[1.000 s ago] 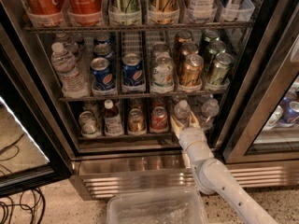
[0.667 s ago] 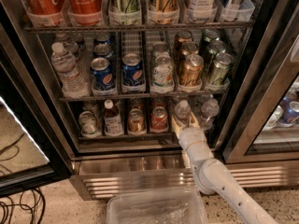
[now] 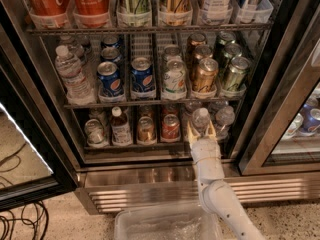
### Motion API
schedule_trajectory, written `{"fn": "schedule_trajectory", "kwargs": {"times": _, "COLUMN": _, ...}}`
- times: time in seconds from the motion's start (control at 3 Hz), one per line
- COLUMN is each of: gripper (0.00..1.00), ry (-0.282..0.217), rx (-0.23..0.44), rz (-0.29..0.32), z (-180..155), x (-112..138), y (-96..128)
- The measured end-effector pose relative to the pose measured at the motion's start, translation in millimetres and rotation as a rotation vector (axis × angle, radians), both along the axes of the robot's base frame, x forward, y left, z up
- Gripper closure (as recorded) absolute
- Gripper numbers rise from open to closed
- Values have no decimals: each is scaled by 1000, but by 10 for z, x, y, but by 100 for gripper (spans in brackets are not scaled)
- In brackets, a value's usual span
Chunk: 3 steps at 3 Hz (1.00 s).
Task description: Pick water bottle from bottom shelf of fridge
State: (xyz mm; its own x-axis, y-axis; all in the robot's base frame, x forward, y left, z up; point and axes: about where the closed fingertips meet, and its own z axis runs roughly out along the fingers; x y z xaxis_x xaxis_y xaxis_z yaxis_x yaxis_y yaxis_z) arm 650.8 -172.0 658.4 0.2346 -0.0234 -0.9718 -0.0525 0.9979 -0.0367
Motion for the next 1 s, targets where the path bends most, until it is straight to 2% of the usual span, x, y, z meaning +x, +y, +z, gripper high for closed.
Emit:
{"fn": "schedule_trajectory", "kwargs": {"times": 0.33, "gripper": 100, "ry": -73, "rx": 30, "rz": -46, "z": 140, "x": -139, "y": -18}}
{"fn": "schedule_trajectory", "kwargs": {"times": 0.67, "gripper": 100, "ry": -81, "rx": 4, "rz": -19, "z": 189, "x": -251, "y": -119}}
{"fn": "schedule_trajectory", "kwargs": {"times": 1.0, "gripper": 100, "ry": -14, "rx": 11, "rz": 120, "z": 351, "x": -266, "y": -257}}
